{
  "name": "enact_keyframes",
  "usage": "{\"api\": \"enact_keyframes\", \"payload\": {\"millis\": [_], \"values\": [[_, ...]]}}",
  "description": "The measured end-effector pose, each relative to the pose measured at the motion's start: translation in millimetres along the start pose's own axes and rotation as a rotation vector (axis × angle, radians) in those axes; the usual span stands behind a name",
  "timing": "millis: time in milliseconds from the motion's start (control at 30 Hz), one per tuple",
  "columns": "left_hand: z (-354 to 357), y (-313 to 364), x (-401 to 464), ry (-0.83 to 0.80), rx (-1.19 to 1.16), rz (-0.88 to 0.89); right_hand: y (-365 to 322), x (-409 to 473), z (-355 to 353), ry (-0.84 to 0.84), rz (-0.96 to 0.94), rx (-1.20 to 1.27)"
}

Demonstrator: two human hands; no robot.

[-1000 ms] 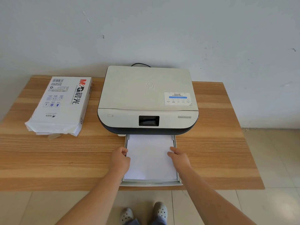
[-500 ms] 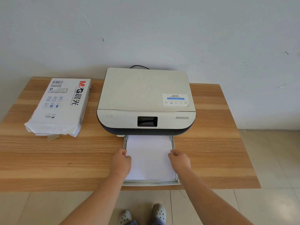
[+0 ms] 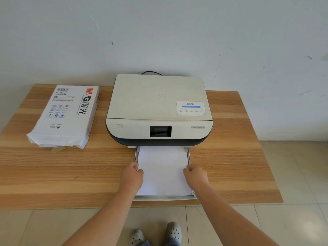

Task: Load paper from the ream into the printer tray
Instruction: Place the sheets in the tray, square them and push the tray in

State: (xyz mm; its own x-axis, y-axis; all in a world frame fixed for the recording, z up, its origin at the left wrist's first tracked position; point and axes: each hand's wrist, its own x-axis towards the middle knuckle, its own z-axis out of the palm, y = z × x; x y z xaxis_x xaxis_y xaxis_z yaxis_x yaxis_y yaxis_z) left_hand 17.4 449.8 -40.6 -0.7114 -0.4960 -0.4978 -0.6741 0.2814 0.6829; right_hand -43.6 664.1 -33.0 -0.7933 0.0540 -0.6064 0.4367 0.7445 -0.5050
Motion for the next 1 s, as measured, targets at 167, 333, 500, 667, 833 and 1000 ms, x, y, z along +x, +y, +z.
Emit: {"api": "enact_keyframes", "payload": {"millis": [167, 333, 500, 667, 833, 1000], "values": [[-6.2, -1.1, 3.6, 0.072, 0.104, 0.102, 1.1, 1.9, -6.2, 0.042, -0.066, -0.027], [-13.4, -2.4, 3.9, -0.161, 0.589, 0.538, 2.0, 2.9, -5.4, -0.023, -0.412, -0.379], [-9.7, -3.4, 2.6, -0.395, 0.983, 0.699, 0.2, 1.1, 2.9, -0.184, -0.732, -0.832], [-2.2, -6.1, 2.8, -0.475, 1.129, 0.711, 3.3, 6.5, 11.2, -0.219, -0.784, -0.957], [2.4, -6.6, 7.2, -0.476, 1.206, 0.727, 8.6, 7.1, 14.5, -0.208, -0.782, -1.035], [7.4, -6.2, 7.1, -0.473, 1.227, 0.722, 9.3, 9.3, 16.9, -0.216, -0.768, -1.072]]}}
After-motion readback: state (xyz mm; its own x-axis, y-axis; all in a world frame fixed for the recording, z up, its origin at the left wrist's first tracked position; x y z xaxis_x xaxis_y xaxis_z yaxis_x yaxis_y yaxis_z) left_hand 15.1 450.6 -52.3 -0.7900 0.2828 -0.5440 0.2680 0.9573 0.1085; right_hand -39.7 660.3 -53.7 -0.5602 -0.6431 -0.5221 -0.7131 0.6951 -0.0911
